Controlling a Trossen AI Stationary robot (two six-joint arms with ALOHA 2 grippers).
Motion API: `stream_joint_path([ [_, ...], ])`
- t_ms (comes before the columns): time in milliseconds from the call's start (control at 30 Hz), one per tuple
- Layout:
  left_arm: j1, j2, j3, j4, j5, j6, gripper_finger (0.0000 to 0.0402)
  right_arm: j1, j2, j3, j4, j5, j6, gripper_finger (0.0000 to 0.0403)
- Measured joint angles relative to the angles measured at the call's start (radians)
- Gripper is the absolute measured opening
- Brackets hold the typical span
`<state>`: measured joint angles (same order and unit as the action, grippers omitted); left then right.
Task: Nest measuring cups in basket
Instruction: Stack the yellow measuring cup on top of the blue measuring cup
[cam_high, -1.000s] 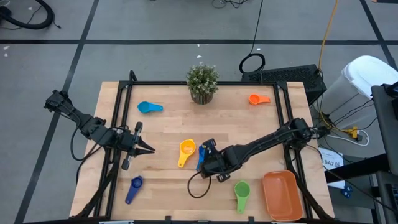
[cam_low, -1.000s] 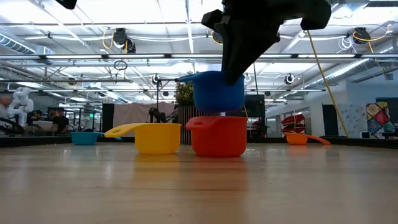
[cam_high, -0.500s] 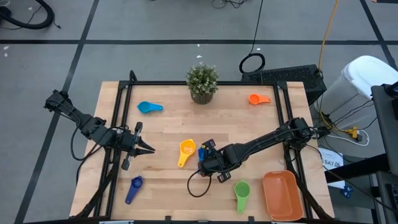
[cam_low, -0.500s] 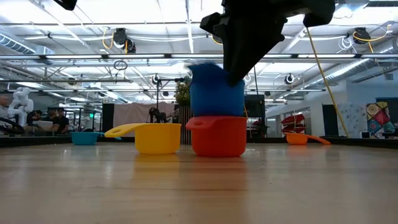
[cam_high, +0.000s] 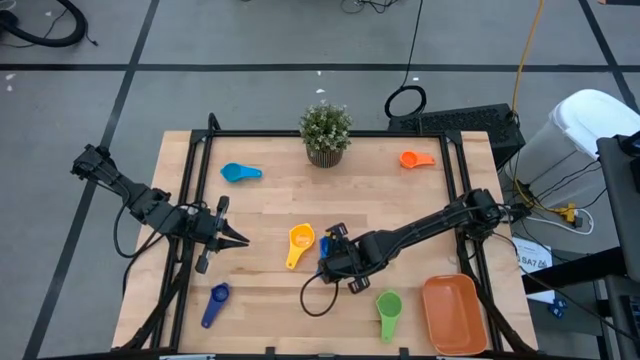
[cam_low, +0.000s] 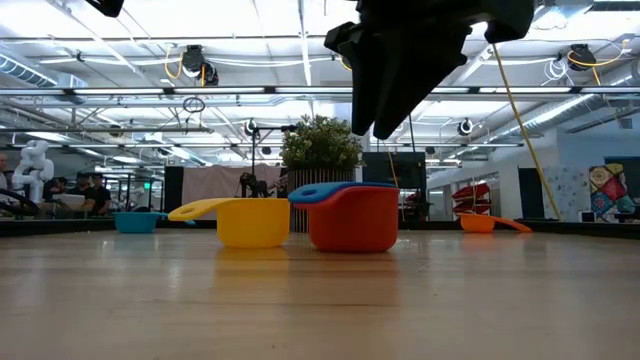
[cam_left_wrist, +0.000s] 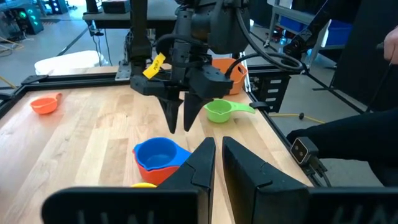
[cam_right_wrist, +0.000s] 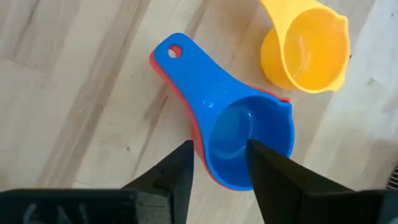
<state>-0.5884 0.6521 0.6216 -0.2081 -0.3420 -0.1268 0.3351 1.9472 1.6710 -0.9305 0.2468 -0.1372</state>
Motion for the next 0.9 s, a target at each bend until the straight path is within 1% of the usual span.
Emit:
stream_joint_path([
  [67,0.000,0.000,0.000,0.000,0.000,0.000,0.0035,-0.005,0.000,0.000,0.031,0.039,-0.007,0.0145],
  [167,0.000,0.000,0.000,0.000,0.000,0.000,0.0035,-0.024,0.000,0.000,0.131,0.063,-0.025,0.0145],
  [233,0.000,0.000,0.000,0.000,0.000,-0.001,0.0035,-0.046,0.007,0.000,0.205,0.058,-0.024,0.0146],
  [300,0.000,0.000,0.000,0.000,0.000,0.000,0.0035,-0.075,0.019,0.000,0.257,0.013,-0.011,0.0146],
  [400,-0.004,-0.003,0.001,-0.006,0.000,0.020,0.0035,-0.103,0.047,0.000,0.268,-0.036,-0.017,0.0146],
  [667,-0.009,-0.045,0.001,-0.032,0.000,0.061,0.0035,-0.108,0.081,0.000,0.297,-0.040,-0.061,0.0146],
  [733,-0.003,-0.044,0.001,-0.094,-0.022,0.013,0.0035,-0.108,0.076,0.000,0.299,-0.037,-0.055,0.0146],
  [800,0.011,-0.022,0.001,-0.190,-0.093,-0.096,0.0035,-0.109,0.064,0.000,0.295,-0.012,-0.028,0.0146],
  [833,0.020,-0.005,0.001,-0.247,-0.111,-0.153,0.0035,-0.109,0.054,0.000,0.291,0.005,-0.019,0.0146],
  [900,0.035,0.044,0.001,-0.323,-0.111,-0.241,0.0035,-0.108,0.028,0.000,0.281,0.041,-0.021,0.0146],
])
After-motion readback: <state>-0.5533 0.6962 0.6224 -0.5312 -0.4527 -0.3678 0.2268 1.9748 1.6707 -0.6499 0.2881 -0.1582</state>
